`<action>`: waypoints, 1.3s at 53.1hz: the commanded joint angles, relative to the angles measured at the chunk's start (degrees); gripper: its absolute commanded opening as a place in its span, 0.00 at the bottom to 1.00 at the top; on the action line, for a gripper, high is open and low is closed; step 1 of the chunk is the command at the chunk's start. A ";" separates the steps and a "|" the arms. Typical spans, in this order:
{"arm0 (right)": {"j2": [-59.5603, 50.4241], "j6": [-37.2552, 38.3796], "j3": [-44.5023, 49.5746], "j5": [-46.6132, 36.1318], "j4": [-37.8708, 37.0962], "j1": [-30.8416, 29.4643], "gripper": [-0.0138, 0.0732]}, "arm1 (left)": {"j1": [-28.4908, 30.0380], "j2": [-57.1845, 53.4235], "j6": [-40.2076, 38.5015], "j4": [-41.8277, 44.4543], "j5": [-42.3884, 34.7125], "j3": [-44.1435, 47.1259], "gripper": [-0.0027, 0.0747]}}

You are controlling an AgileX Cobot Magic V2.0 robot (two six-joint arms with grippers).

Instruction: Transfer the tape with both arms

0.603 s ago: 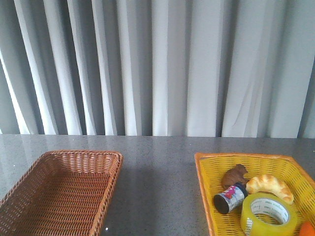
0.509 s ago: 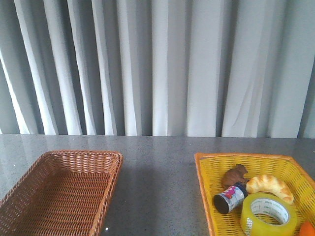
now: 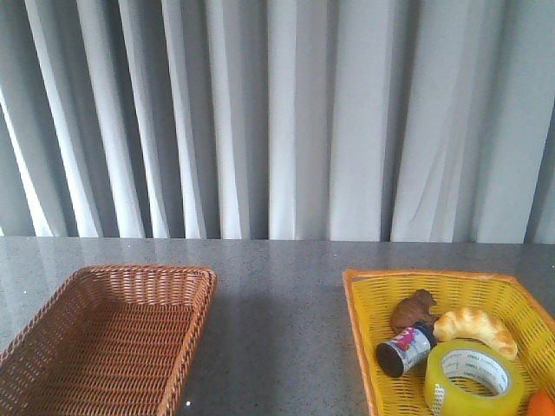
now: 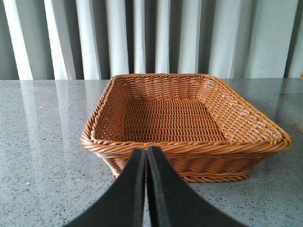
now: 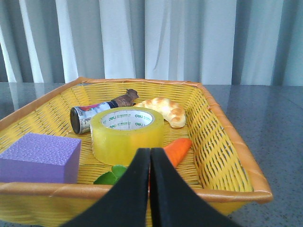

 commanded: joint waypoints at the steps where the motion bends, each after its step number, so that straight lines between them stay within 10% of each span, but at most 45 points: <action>1: -0.40 -0.58 0.27 -4.20 -0.48 -0.02 0.15 | 0.01 -0.97 -0.15 -0.57 -4.43 -1.60 0.03; 33: -0.40 -2.02 0.27 -7.59 -0.82 -0.02 0.15 | 0.01 -0.97 0.00 -0.29 -4.96 -1.59 0.03; 46: -0.40 -1.22 -0.69 -15.40 0.07 -0.02 0.15 | 0.01 -0.97 -0.48 -0.18 -18.37 -1.98 0.03; 69: 19.43 -1.08 -30.67 -7.33 -1.14 0.03 0.15 | 0.01 13.22 3.73 2.38 -19.44 -24.35 0.03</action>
